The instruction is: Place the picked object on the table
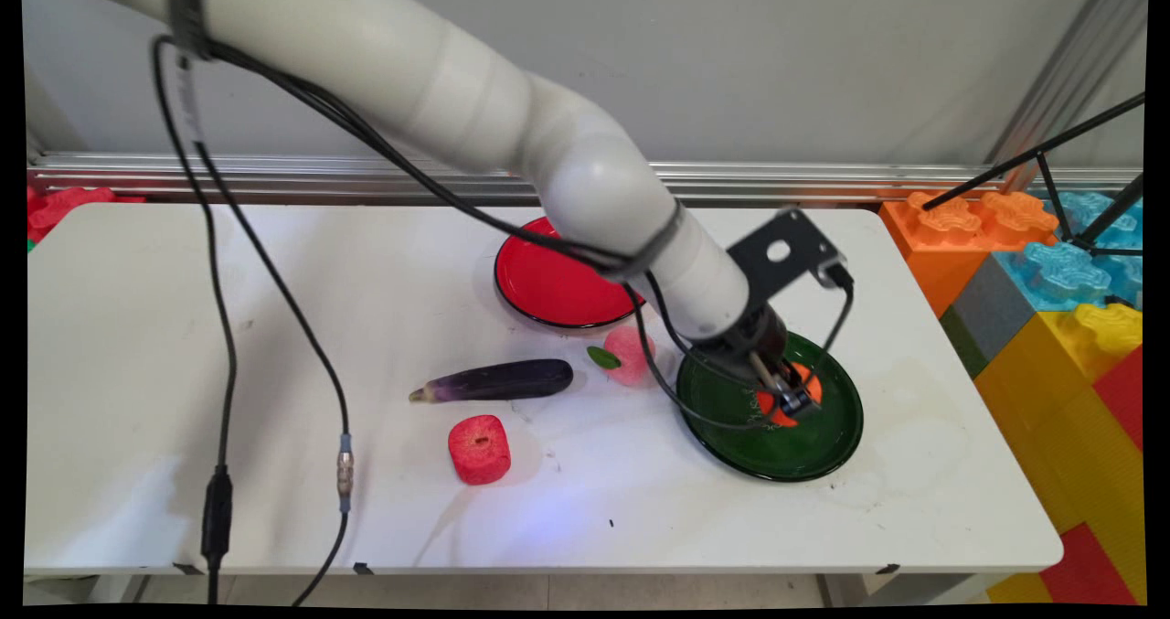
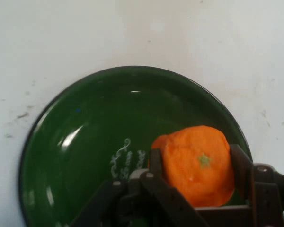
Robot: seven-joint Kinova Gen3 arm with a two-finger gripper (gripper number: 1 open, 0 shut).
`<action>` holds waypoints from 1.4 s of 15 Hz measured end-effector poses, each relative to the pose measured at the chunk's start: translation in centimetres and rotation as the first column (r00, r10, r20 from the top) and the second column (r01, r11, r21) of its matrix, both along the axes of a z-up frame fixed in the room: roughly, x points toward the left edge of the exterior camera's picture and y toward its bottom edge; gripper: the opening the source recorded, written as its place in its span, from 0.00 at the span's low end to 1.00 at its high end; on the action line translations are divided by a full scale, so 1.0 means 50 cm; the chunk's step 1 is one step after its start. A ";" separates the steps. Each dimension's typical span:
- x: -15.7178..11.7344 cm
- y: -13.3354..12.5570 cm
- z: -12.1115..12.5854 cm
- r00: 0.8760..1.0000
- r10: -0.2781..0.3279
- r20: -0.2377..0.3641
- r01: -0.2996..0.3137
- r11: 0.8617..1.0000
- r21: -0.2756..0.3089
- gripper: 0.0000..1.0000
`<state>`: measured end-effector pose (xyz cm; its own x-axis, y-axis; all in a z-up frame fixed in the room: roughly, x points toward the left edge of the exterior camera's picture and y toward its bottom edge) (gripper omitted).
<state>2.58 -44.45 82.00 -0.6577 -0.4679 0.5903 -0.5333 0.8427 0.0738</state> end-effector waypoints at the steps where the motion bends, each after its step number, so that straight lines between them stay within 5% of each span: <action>1: 0.013 0.002 0.016 1.000 0.000 0.004 0.000 1.000 -0.001 0.00; 8: 0.127 0.046 0.059 0.998 -0.003 0.064 0.000 0.999 0.039 0.00; 14: 0.233 0.093 0.003 0.991 -0.025 0.134 0.015 0.997 0.076 0.00; 21: 0.261 0.116 -0.074 0.981 -0.058 0.183 0.041 0.995 0.094 0.00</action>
<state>15.62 -38.66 78.31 -0.7753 -0.4775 0.4135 -0.5024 0.8629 0.0544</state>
